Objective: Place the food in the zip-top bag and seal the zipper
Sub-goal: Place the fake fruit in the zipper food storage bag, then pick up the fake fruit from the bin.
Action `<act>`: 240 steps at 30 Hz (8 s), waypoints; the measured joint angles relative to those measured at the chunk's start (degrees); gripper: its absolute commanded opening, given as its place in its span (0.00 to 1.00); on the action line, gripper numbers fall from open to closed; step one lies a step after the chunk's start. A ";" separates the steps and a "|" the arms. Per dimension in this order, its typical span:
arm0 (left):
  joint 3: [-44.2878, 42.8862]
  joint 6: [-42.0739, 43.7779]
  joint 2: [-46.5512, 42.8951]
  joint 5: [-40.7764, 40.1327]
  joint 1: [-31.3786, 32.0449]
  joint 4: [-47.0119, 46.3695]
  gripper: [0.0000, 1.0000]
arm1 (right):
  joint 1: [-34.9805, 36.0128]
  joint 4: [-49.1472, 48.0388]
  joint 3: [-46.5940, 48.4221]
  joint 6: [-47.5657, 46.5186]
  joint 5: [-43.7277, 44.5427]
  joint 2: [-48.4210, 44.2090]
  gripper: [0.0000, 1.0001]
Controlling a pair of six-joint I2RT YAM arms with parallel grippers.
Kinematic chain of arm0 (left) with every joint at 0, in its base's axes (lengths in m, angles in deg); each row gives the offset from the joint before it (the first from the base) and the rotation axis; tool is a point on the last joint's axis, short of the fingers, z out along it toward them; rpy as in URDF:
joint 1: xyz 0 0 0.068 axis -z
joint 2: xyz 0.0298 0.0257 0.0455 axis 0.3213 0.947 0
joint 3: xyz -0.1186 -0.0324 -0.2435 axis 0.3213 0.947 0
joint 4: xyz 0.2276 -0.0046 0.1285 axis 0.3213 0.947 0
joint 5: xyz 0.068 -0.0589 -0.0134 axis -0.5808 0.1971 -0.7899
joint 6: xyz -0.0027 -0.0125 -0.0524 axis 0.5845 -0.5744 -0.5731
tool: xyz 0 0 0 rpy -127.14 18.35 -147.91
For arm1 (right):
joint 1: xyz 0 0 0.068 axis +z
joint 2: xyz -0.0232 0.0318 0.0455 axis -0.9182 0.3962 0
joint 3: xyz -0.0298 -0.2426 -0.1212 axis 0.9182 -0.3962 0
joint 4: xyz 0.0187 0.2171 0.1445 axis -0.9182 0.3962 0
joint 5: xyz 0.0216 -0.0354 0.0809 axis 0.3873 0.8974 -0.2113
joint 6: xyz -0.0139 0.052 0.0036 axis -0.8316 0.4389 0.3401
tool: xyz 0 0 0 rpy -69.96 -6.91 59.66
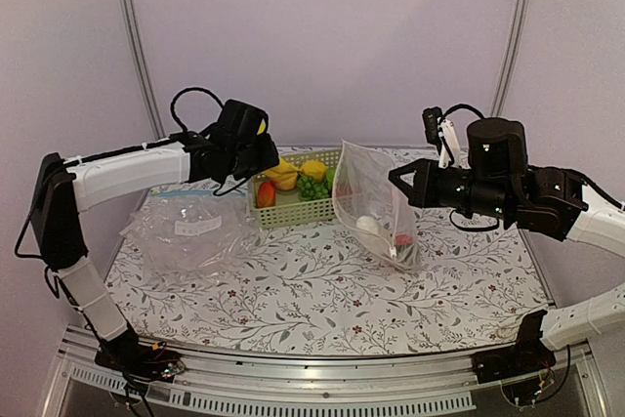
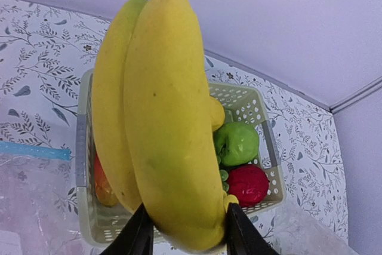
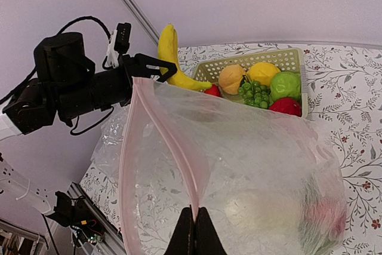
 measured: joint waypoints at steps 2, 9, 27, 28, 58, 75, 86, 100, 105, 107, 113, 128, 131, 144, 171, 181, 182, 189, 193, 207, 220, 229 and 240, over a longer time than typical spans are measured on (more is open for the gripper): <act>3.28 0.63 -2.62 0.33 0.44 -1.81 0.33 | 0.00 0.02 0.00 -0.02 0.00 0.00 0.00; 12.83 3.43 -13.60 1.81 2.16 -6.08 0.34 | 0.00 0.04 0.00 -0.04 0.00 0.00 0.00; 23.91 12.66 -35.39 14.80 12.17 -13.57 0.32 | 0.00 0.07 0.02 -0.57 -0.94 0.07 0.00; 23.91 13.22 -35.91 15.56 12.63 -13.79 0.32 | 0.00 0.07 0.02 -0.59 -0.96 0.07 0.00; 14.67 20.90 -22.75 27.32 24.33 -22.21 0.31 | 0.00 0.09 0.07 -1.25 -1.92 0.09 0.00; 15.45 18.75 -20.57 23.37 24.33 -15.63 0.28 | 0.00 0.09 0.13 -1.22 -0.61 -0.11 0.00; 16.15 18.49 -20.57 23.37 24.33 -12.26 0.28 | 0.00 0.46 0.13 -1.14 0.17 -0.11 0.00; 14.36 19.47 -19.17 26.43 24.35 -9.05 0.28 | 0.00 0.48 0.13 0.42 5.70 1.29 0.00; 13.55 19.89 -18.40 27.91 24.35 -7.91 0.28 | 0.00 0.46 0.13 1.07 6.69 1.64 0.00; 12.57 20.06 -17.73 28.46 24.35 -6.99 0.28 | 0.00 0.37 0.13 1.07 6.62 1.64 0.00; 8.66 20.26 -13.97 29.14 24.35 -3.50 0.28 | 0.00 -0.79 0.13 0.50 4.63 1.73 0.00; -0.57 12.83 -5.57 30.45 22.45 2.80 0.33 | 0.00 -2.45 0.13 -1.20 -1.38 3.04 0.00; -1.75 10.82 -4.37 31.15 21.90 2.67 0.35 | 0.00 -2.67 0.13 -1.22 -1.84 3.41 0.00; -2.14 2.03 -1.75 34.91 21.66 -3.28 0.39 | 0.00 -2.69 0.13 -1.11 -1.90 3.87 0.00; -1.01 -2.60 0.66 30.99 21.14 -8.74 0.75 | -0.04 -3.39 -1.11 -0.07 1.36 4.17 0.00; 2.69 3.19 -10.10 27.63 21.14 -6.05 0.77 | -0.04 -3.13 -1.49 -0.02 2.64 4.02 0.00; 3.21 3.65 -11.06 27.23 21.14 -6.08 0.77 | -0.04 -3.02 -1.49 -0.02 2.67 3.98 0.00; 7.93 6.49 -17.49 22.75 21.14 -5.22 0.80 | -0.04 -2.82 -1.49 0.11 3.26 3.58 0.00; 10.73 7.43 -21.14 18.97 21.07 -3.50 0.81 | -0.04 -2.49 -1.49 0.11 3.50 3.37 0.00; 17.35 7.02 -25.88 16.46 9.35 4.42 0.87 | -0.04 -0.39 -1.49 -0.24 4.70 0.55 0.00; -3.41 15.50 -3.37 14.73 0.39 18.36 0.85 | -0.04 0.44 -2.23 -0.57 6.23 -2.23 0.00; -16.00 14.03 12.55 10.10 -2.03 23.98 0.76 | -0.04 0.44 -2.99 -0.52 6.34 -3.13 0.00; -25.70 13.42 23.12 3.56 -2.56 28.89 0.71 | -0.04 0.39 -3.32 -0.52 6.14 -3.67 0.00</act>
